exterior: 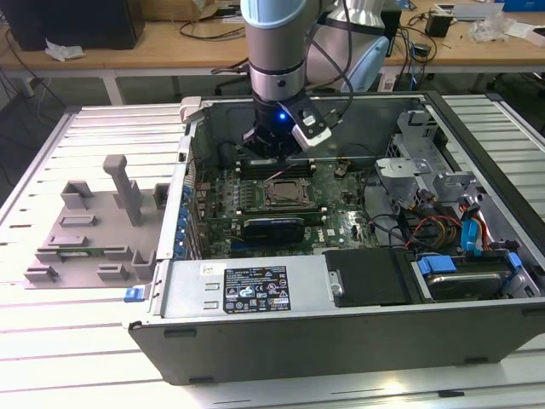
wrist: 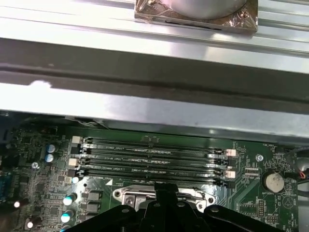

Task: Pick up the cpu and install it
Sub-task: 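Install the first cpu locking lever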

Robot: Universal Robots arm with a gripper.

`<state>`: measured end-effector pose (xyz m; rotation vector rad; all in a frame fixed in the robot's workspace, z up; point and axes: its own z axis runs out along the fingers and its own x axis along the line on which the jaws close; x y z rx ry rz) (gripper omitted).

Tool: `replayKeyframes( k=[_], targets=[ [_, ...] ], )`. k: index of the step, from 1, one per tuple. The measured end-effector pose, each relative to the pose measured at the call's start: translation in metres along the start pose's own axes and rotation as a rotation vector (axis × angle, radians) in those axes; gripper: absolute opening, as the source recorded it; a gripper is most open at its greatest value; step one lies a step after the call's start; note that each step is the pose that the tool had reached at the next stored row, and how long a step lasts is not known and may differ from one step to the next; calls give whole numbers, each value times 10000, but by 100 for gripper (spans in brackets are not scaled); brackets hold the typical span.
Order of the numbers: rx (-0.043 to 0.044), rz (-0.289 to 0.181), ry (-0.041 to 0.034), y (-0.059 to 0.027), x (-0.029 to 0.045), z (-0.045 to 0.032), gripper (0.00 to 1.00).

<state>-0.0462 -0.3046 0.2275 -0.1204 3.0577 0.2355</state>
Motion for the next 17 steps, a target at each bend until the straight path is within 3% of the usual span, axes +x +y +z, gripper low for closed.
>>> replayKeyframes(
  k=[5, 9, 12, 15, 17],
  targets=[
    [11, 110, -15, -8, -70, 45, 11],
    [46, 521, -77, -10, -70, 61, 11],
    [48, 543, -81, -9, -70, 62, 11],
    [59, 525, -193, -11, -44, 87, 11],
    [80, 505, -308, -13, -19, 113, 11]
  ],
)
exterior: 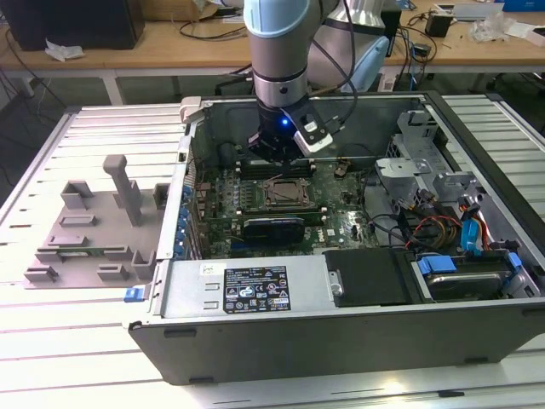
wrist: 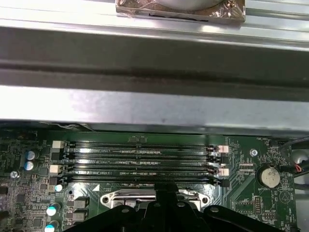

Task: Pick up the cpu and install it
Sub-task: 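Install the first cpu locking lever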

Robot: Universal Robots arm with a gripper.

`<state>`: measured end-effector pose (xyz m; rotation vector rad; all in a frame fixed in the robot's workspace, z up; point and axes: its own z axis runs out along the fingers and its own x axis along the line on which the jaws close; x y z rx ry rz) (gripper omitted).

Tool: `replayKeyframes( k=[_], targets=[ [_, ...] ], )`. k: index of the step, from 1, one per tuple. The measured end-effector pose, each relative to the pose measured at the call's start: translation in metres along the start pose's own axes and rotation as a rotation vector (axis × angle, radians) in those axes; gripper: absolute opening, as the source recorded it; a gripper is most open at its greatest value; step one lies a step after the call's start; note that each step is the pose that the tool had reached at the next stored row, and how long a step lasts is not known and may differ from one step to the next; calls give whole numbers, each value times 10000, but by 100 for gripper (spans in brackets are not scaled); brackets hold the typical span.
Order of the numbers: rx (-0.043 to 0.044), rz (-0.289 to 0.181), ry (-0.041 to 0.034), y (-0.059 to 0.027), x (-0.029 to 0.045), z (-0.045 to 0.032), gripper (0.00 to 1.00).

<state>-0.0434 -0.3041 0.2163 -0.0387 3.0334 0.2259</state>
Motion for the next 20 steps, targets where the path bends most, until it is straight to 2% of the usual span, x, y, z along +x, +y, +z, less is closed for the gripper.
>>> replayKeyframes(
  k=[2, 5, 7, 8, 10, 11, 12, 15, 18, 20],
  targets=[
    [87, -20, -79, -3, 9, 21, 11],
    [148, 30, -189, 10, 18, 36, 11],
    [161, 148, -216, 48, 32, 45, 11],
    [226, 723, -298, 46, 35, 70, 11],
    [255, 989, -337, 103, 46, 99, 11],
    [292, 1320, -384, 108, 49, 116, 11],
    [353, 1850, -459, 106, 51, 133, 11],
    [405, 2336, -530, 126, 83, 149, 11],
    [434, 2590, -566, 134, 92, 156, 11],
    [488, 3063, -632, 133, 93, 165, 11]
  ],
)
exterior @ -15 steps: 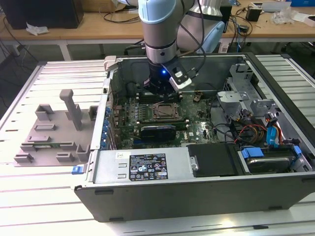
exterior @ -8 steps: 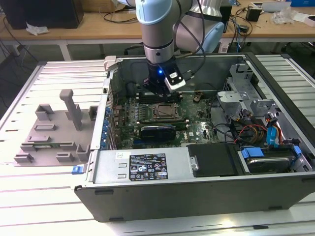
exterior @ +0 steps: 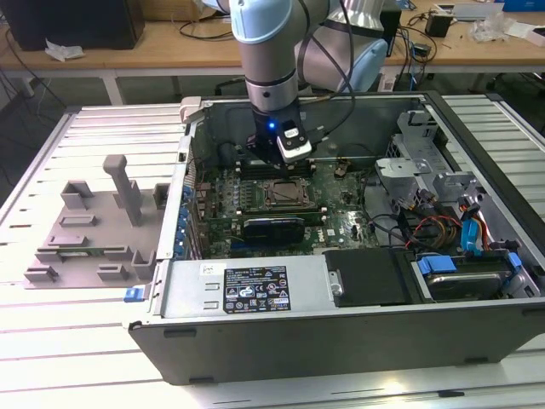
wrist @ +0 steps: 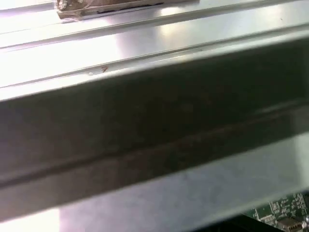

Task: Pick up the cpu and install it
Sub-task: 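Install the first cpu locking lever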

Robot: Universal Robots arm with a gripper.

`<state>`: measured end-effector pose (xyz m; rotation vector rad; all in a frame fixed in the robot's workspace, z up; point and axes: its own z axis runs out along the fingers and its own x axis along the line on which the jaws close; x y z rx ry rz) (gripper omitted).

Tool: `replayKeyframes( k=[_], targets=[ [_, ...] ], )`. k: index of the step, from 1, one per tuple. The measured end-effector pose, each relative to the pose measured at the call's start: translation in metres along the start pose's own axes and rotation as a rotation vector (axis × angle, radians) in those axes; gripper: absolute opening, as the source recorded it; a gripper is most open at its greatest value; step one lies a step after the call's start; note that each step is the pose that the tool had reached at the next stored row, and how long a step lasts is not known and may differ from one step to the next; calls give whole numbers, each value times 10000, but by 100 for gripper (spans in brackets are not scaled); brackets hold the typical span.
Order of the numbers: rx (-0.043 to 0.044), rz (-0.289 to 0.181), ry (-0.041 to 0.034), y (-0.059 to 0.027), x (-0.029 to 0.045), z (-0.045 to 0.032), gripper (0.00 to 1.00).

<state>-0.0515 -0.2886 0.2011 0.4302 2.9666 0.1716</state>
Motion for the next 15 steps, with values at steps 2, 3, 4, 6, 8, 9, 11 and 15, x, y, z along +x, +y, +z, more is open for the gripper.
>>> replayKeyframes(
  k=[2, 3, 4, 6, 8, 9, 11, 15],
  targets=[
    [55, 445, -60, -1, 1, 8, 11],
    [67, 543, -74, 0, 1, 10, 11],
    [79, 627, -86, 11, 5, 12, 11],
    [93, 749, -103, 22, 8, 15, 11],
    [99, 821, -114, 25, 4, 20, 11],
    [109, 868, -119, 26, -3, 22, 11],
    [111, 885, -121, 27, -7, 23, 11],
    [113, 889, -121, 35, -34, 30, 11]
  ],
)
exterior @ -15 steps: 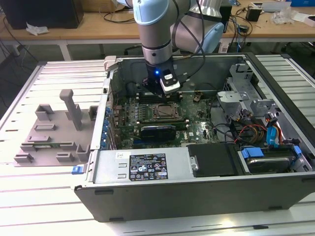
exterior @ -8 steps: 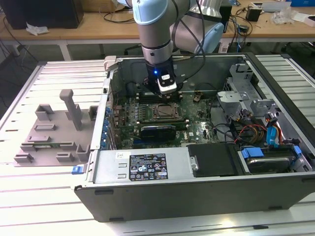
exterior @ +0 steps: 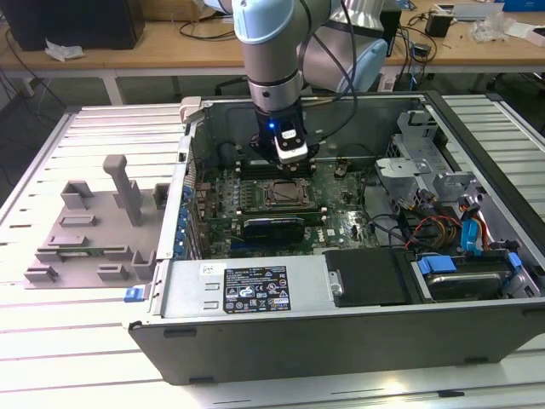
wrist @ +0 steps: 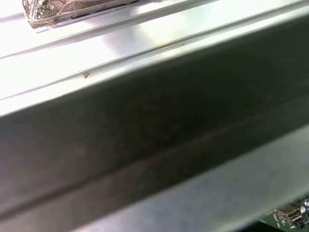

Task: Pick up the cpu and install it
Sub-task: 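Install the first cpu locking lever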

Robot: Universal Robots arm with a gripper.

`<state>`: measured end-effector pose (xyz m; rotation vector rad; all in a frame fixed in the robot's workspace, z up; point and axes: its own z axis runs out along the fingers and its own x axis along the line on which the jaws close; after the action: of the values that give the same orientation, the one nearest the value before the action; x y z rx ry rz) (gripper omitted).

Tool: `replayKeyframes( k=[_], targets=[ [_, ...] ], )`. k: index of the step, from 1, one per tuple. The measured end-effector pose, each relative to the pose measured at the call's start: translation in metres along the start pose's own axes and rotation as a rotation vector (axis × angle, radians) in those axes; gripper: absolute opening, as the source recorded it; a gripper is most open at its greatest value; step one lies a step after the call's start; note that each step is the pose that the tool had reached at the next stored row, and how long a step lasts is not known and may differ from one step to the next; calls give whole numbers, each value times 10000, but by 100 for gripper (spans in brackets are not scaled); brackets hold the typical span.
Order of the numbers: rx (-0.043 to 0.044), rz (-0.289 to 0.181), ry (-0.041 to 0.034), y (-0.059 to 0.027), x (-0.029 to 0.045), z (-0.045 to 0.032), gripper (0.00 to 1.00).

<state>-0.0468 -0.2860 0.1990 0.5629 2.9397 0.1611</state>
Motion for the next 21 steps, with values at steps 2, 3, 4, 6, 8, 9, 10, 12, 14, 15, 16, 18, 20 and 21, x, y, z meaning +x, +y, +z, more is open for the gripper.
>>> replayKeyframes(
  k=[2, 3, 4, 6, 8, 9, 10, 12, 14, 15, 16, 18, 20, 21],
  targets=[
    [-1, 0, -1, 4, -12, 3, 11],
    [-1, 2, -1, 5, -13, 3, 11],
    [-1, 1, -1, 5, -13, 3, 11],
    [-2, 0, -1, 7, -15, -1, 11],
    [-2, 0, -2, 11, -19, -40, 11],
    [-2, 0, -1, 14, -21, -59, 11],
    [0, 0, -1, 17, -24, -79, 11],
    [14, -5, -7, 21, -29, -113, 11],
    [76, -13, -32, 25, -31, -136, 11],
    [150, -26, -61, 25, -32, -142, 11],
    [287, -51, -114, 24, -33, -148, 11],
    [684, -120, -261, 19, -36, -152, 11],
    [1218, -210, -437, -2, -44, -153, 11],
    [1392, -240, -491, -15, -50, -154, 11]
  ],
)
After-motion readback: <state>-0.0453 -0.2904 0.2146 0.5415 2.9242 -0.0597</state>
